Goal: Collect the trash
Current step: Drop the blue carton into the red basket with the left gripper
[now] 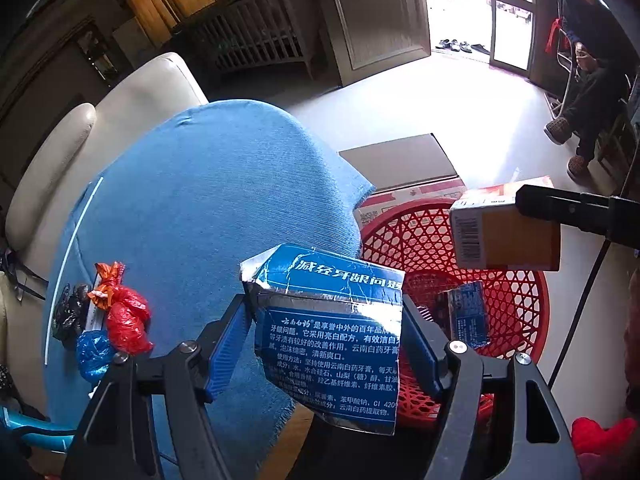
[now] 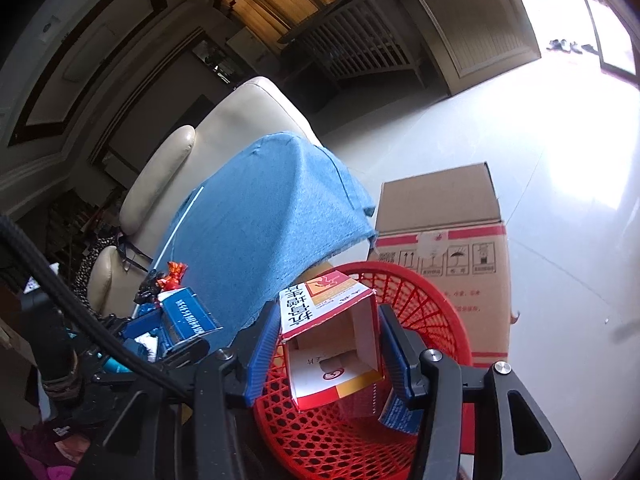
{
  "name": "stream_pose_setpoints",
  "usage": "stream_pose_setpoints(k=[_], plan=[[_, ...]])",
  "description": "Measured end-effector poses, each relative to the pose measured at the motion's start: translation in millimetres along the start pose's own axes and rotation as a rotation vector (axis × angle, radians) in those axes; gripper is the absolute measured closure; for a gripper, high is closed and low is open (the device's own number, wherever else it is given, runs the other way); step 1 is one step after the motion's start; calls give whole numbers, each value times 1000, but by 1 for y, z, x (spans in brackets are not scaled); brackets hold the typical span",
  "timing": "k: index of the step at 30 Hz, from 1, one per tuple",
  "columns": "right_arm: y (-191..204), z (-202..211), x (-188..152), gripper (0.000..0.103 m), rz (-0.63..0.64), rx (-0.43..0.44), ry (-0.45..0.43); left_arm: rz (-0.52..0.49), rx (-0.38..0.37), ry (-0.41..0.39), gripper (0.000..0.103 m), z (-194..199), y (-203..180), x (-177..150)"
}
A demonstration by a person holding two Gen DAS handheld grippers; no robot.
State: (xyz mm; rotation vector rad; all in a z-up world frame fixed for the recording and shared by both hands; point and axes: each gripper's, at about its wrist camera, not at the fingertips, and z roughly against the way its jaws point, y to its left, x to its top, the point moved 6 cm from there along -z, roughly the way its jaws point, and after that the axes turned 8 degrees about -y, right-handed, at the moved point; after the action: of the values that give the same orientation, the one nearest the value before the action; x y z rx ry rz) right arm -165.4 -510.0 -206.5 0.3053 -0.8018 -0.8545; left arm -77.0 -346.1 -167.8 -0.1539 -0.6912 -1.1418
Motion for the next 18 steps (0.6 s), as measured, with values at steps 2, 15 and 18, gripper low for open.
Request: stream_pose_setpoints(k=[2,15,18], plan=[[-2,-2,-1,47,-23,7,9,-1,-12,12,29,-2,-2,-1],[-2,-1,3,40,-56,16,3,29,-37,28,29,-5,6,-9],[6,-3,4,41,-32,15,4,59,-24,25,29,0,21,-15]])
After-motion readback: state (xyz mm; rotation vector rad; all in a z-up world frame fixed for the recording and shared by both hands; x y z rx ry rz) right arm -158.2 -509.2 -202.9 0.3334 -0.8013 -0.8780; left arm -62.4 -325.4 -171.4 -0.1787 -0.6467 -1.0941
